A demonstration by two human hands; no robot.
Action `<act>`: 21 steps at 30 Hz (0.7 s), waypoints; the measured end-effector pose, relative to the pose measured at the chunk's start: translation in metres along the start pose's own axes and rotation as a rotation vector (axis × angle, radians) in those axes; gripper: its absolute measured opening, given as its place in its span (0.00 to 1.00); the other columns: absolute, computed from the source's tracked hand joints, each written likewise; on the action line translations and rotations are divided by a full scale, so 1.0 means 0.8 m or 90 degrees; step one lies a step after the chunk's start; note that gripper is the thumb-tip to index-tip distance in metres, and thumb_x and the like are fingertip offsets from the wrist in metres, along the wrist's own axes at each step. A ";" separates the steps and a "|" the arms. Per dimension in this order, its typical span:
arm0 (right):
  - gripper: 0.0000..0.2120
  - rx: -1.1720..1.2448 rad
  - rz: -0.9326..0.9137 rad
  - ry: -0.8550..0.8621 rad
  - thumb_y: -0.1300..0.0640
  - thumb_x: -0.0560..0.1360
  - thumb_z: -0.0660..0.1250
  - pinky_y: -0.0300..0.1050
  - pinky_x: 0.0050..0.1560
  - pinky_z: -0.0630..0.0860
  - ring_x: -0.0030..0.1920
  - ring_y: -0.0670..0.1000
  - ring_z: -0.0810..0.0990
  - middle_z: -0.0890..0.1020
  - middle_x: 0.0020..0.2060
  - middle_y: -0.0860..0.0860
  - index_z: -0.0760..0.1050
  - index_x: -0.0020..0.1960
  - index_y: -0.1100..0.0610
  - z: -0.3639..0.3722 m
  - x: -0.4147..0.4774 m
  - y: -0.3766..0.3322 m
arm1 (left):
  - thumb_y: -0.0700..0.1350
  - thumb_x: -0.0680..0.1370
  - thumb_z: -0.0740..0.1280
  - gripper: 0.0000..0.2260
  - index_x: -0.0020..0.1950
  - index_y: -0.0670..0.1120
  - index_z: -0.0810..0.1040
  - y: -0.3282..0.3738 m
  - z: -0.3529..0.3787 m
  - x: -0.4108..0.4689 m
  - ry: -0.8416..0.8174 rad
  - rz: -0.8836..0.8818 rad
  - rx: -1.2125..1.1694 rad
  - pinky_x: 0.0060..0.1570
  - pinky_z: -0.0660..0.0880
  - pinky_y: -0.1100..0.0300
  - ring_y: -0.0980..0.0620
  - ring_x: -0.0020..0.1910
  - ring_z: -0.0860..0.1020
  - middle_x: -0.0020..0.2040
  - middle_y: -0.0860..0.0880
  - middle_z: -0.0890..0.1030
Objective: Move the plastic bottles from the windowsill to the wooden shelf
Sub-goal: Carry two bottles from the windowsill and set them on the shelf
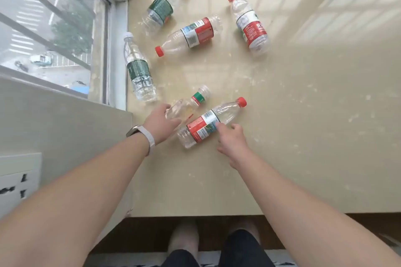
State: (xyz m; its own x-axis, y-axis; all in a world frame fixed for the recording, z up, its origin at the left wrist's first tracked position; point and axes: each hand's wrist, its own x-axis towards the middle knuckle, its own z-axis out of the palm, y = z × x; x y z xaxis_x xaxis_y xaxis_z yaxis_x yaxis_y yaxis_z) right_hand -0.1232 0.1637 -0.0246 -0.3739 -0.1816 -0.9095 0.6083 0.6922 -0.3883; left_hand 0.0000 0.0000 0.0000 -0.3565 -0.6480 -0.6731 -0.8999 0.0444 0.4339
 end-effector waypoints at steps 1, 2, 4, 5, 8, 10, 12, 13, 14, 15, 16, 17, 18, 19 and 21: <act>0.35 0.023 -0.009 -0.004 0.40 0.70 0.67 0.56 0.61 0.76 0.46 0.50 0.76 0.75 0.49 0.49 0.59 0.72 0.49 0.004 -0.001 -0.004 | 0.50 0.78 0.69 0.28 0.77 0.48 0.65 0.001 0.000 0.003 -0.006 -0.006 -0.005 0.57 0.69 0.59 0.44 0.66 0.74 0.72 0.45 0.72; 0.32 0.034 -0.011 0.000 0.42 0.72 0.68 0.57 0.61 0.76 0.46 0.49 0.75 0.74 0.48 0.48 0.60 0.70 0.50 0.008 0.006 -0.006 | 0.51 0.78 0.70 0.29 0.77 0.49 0.65 0.002 0.000 0.005 -0.012 -0.015 -0.005 0.55 0.68 0.59 0.44 0.66 0.74 0.72 0.45 0.72; 0.27 0.078 -0.008 0.006 0.45 0.73 0.69 0.58 0.61 0.76 0.47 0.47 0.75 0.74 0.48 0.46 0.62 0.66 0.53 0.016 0.014 -0.010 | 0.52 0.77 0.71 0.31 0.77 0.50 0.64 0.004 0.000 0.008 -0.041 -0.027 -0.008 0.55 0.69 0.58 0.44 0.65 0.75 0.72 0.45 0.73; 0.26 0.092 -0.009 0.011 0.46 0.72 0.71 0.58 0.60 0.76 0.48 0.48 0.77 0.76 0.49 0.47 0.63 0.64 0.53 0.022 0.016 -0.012 | 0.52 0.76 0.72 0.32 0.77 0.50 0.63 0.005 0.002 0.010 -0.052 -0.028 -0.007 0.55 0.70 0.58 0.45 0.63 0.75 0.71 0.45 0.73; 0.29 0.108 -0.016 0.042 0.47 0.68 0.75 0.57 0.58 0.78 0.51 0.52 0.80 0.78 0.51 0.49 0.63 0.61 0.53 0.036 0.027 -0.017 | 0.52 0.75 0.74 0.34 0.77 0.50 0.63 0.007 0.007 0.014 -0.065 -0.024 -0.018 0.50 0.70 0.58 0.49 0.54 0.75 0.66 0.46 0.76; 0.30 0.118 -0.021 0.068 0.49 0.68 0.76 0.53 0.54 0.79 0.49 0.51 0.80 0.78 0.51 0.50 0.63 0.61 0.53 0.042 0.026 -0.021 | 0.51 0.74 0.75 0.35 0.77 0.49 0.64 0.009 0.009 0.015 -0.057 -0.012 -0.005 0.49 0.69 0.59 0.51 0.52 0.74 0.61 0.49 0.76; 0.30 0.120 -0.032 0.085 0.50 0.68 0.76 0.46 0.44 0.77 0.44 0.47 0.78 0.78 0.50 0.50 0.63 0.61 0.54 0.046 0.024 -0.025 | 0.52 0.73 0.75 0.35 0.76 0.48 0.65 0.008 0.011 0.016 -0.049 0.001 0.015 0.50 0.69 0.60 0.52 0.52 0.73 0.59 0.51 0.74; 0.28 0.120 -0.036 0.089 0.51 0.69 0.76 0.43 0.39 0.74 0.42 0.46 0.78 0.78 0.49 0.50 0.63 0.61 0.54 0.048 0.022 -0.027 | 0.52 0.73 0.75 0.35 0.76 0.48 0.65 0.008 0.011 0.016 -0.045 0.002 0.020 0.50 0.69 0.59 0.51 0.52 0.74 0.58 0.52 0.75; 0.27 0.124 -0.043 0.091 0.52 0.69 0.76 0.42 0.37 0.72 0.41 0.45 0.78 0.78 0.48 0.49 0.64 0.60 0.54 0.049 0.020 -0.029 | 0.53 0.72 0.76 0.35 0.75 0.49 0.66 0.006 0.011 0.017 -0.043 0.002 0.020 0.51 0.71 0.58 0.51 0.53 0.75 0.59 0.52 0.76; 0.25 0.132 -0.052 0.094 0.53 0.69 0.75 0.41 0.36 0.72 0.41 0.46 0.79 0.79 0.47 0.49 0.65 0.59 0.54 0.049 0.021 -0.028 | 0.54 0.71 0.76 0.35 0.75 0.50 0.66 0.005 0.011 0.017 -0.040 0.003 0.018 0.53 0.73 0.56 0.50 0.54 0.76 0.61 0.51 0.77; 0.23 0.138 -0.066 0.099 0.54 0.69 0.75 0.41 0.35 0.73 0.40 0.46 0.80 0.79 0.46 0.50 0.66 0.59 0.54 0.049 0.023 -0.026 | 0.55 0.71 0.76 0.35 0.75 0.51 0.67 0.002 0.012 0.018 -0.038 0.005 0.016 0.55 0.75 0.54 0.49 0.56 0.78 0.63 0.51 0.78; 0.22 0.142 -0.079 0.101 0.55 0.69 0.74 0.41 0.35 0.74 0.39 0.47 0.80 0.80 0.46 0.50 0.67 0.58 0.54 0.049 0.022 -0.026 | 0.55 0.71 0.76 0.35 0.75 0.52 0.67 0.000 0.012 0.018 -0.034 0.009 0.014 0.57 0.76 0.53 0.48 0.57 0.78 0.64 0.50 0.78; 0.21 0.139 -0.094 0.101 0.56 0.69 0.74 0.41 0.35 0.74 0.39 0.46 0.80 0.80 0.45 0.50 0.67 0.58 0.54 0.048 0.021 -0.024 | 0.55 0.71 0.76 0.35 0.74 0.52 0.67 -0.001 0.013 0.017 -0.031 0.010 0.010 0.58 0.76 0.52 0.48 0.57 0.78 0.64 0.50 0.78; 0.21 0.137 -0.112 0.101 0.57 0.69 0.74 0.41 0.36 0.75 0.39 0.46 0.80 0.80 0.45 0.50 0.68 0.57 0.55 0.047 0.021 -0.023 | 0.55 0.71 0.76 0.34 0.74 0.52 0.68 -0.003 0.014 0.016 -0.028 0.009 0.001 0.58 0.76 0.51 0.49 0.57 0.78 0.63 0.51 0.78; 0.21 0.142 -0.149 0.094 0.57 0.67 0.74 0.44 0.41 0.79 0.40 0.47 0.81 0.80 0.45 0.49 0.69 0.56 0.54 0.042 0.024 -0.019 | 0.56 0.70 0.76 0.34 0.73 0.54 0.68 -0.006 0.015 0.015 -0.022 -0.001 -0.031 0.58 0.77 0.50 0.49 0.55 0.79 0.60 0.52 0.79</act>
State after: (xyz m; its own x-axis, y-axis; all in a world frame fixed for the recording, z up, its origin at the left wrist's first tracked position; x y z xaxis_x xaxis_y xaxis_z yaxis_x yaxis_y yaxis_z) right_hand -0.1162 0.1264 -0.0410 -0.6084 -0.2036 -0.7670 0.6261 0.4708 -0.6216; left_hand -0.0031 0.0014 -0.0174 -0.3647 -0.6214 -0.6935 -0.8871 0.0056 0.4616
